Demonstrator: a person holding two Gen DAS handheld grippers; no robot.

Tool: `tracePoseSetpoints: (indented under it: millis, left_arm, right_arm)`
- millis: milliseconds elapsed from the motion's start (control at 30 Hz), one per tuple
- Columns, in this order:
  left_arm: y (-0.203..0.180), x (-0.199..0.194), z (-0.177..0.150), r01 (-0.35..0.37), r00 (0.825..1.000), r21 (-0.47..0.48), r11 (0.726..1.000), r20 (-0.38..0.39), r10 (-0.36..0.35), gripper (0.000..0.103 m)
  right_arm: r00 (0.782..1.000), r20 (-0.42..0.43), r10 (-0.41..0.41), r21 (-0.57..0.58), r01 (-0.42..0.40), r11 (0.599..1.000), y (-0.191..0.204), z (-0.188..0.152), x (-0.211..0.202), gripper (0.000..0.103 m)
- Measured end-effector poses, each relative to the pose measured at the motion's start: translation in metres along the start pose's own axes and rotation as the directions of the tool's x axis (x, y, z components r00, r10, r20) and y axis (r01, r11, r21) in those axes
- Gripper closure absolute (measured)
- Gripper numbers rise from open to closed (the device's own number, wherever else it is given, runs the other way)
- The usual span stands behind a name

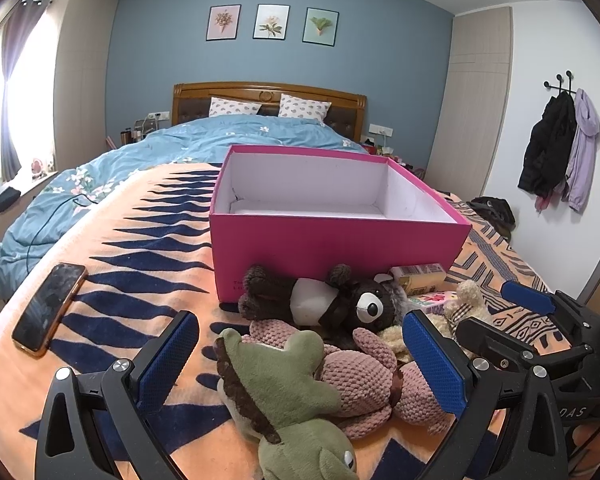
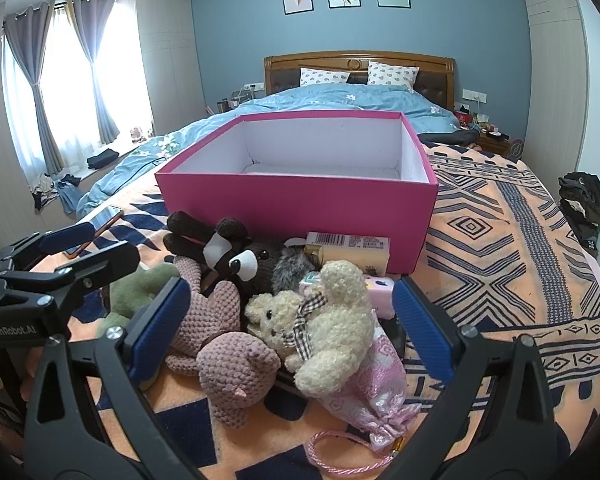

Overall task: Organize objects
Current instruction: 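Move the right tool toward the green plush dinosaur in the toy pile, then grasp the green plush dinosaur with the right gripper and lift it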

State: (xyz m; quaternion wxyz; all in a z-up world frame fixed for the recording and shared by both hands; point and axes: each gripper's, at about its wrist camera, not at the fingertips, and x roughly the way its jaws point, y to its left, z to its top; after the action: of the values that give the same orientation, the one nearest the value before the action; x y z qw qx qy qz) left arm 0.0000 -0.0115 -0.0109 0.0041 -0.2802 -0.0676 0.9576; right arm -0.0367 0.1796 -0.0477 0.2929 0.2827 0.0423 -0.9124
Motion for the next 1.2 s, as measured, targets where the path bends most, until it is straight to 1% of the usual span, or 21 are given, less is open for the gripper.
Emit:
tracePoseSetpoints:
  millis: [167,267,467,600,667,733,867,900,1000,1100,1167,1200]
  left_arm:
    - [0.022,-0.009,0.000,0.005,1.000,-0.026,1.000,0.017,-0.005,0.000]
    - [0.042,-0.013,-0.001,0.029,1.000,-0.059,0.998,0.006,-0.029,0.000]
    - [0.071,-0.015,-0.009,0.007,1.000,-0.103,0.995,-0.018,-0.009,0.000]
    - [0.078,-0.017,-0.012,0.009,1.000,-0.102,0.995,-0.012,-0.010,0.000]
    - [0.079,-0.019,-0.012,0.002,1.000,-0.087,0.996,-0.008,-0.003,0.000]
    - [0.078,-0.020,-0.013,-0.003,1.000,-0.073,0.997,-0.004,0.003,0.000]
    - [0.080,-0.019,-0.016,-0.013,1.000,-0.064,0.998,-0.011,0.012,0.000]
    - [0.082,-0.019,-0.017,-0.016,1.000,-0.065,0.998,-0.012,0.016,0.000]
    - [0.087,-0.017,-0.020,-0.021,1.000,-0.077,0.997,-0.021,0.019,0.000]
    - [0.091,-0.016,-0.022,-0.030,0.999,-0.084,0.996,-0.028,0.027,0.000]
    - [0.093,-0.016,-0.022,-0.032,0.999,-0.085,0.996,-0.028,0.030,0.000]
    - [0.094,-0.016,-0.022,-0.033,0.999,-0.084,0.996,-0.028,0.031,0.000]
  right_arm:
    - [0.999,-0.010,0.030,-0.020,-0.031,0.999,0.004,-0.001,0.000,0.002]
    - [0.998,-0.018,0.063,-0.045,-0.064,0.997,0.011,-0.002,-0.001,0.002]
    - [0.988,-0.056,0.144,-0.112,-0.149,0.982,0.034,-0.007,0.004,0.003]
    - [0.962,-0.106,0.250,-0.157,-0.264,0.952,0.054,-0.013,0.006,0.011]
    - [0.938,-0.157,0.310,-0.169,-0.334,0.927,0.066,-0.018,0.010,0.020]
    - [0.918,-0.205,0.340,-0.179,-0.376,0.909,0.076,-0.023,0.017,0.023]
    - [0.893,-0.278,0.354,-0.187,-0.412,0.892,0.096,-0.033,0.034,0.024]
    - [0.891,-0.289,0.350,-0.190,-0.411,0.891,0.101,-0.035,0.038,0.024]
    - [0.917,-0.287,0.277,-0.247,-0.350,0.904,0.111,-0.039,0.042,0.024]
    - [0.921,-0.290,0.261,-0.268,-0.340,0.901,0.118,-0.041,0.044,0.024]
    - [0.914,-0.292,0.282,-0.263,-0.360,0.895,0.118,-0.042,0.039,0.034]
    - [0.910,-0.297,0.291,-0.264,-0.371,0.891,0.116,-0.043,0.037,0.037]
